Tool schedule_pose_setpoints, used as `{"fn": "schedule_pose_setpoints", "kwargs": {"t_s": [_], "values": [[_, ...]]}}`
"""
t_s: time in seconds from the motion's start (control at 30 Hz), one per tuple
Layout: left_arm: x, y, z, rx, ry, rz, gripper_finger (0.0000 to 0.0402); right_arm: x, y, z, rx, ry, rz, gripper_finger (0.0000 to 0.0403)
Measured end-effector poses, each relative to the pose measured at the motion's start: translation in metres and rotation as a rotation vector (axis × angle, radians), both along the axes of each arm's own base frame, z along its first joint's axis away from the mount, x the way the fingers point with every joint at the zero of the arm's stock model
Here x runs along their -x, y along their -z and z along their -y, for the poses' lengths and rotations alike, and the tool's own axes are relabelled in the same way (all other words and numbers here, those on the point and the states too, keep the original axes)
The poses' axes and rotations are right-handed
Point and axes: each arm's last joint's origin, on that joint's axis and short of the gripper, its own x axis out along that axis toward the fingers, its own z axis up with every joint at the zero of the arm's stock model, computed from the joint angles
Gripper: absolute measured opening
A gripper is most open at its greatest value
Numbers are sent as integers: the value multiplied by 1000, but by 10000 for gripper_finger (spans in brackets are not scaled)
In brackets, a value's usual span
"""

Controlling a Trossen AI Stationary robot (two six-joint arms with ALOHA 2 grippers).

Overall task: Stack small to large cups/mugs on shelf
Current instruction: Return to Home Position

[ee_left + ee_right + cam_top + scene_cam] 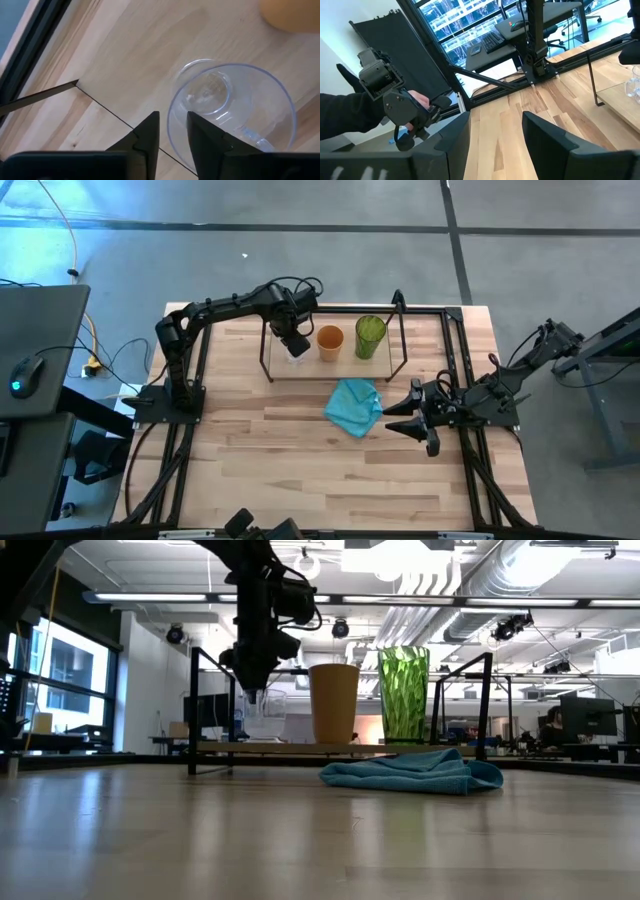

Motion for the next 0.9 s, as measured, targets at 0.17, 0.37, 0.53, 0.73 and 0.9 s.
{"fn": "schedule_pose_setpoints", "kwargs": {"t_s": [0.17, 0.37, 0.53, 0.73, 0.9], "values": [[0, 0, 0, 2, 4, 2, 113, 0, 0, 0, 0, 0, 0, 172], [0, 0, 0, 1, 3, 3, 151, 0, 0, 0, 0, 0, 0, 172], [0, 0, 0, 2, 3, 2, 175, 0, 0, 0, 0, 0, 0, 172], [1, -6, 2, 0, 6, 16, 181, 0, 0, 0, 0, 0, 0, 172], [0, -31, 1, -23, 21, 45, 177, 0, 0, 0, 18, -2, 1, 172]]}}
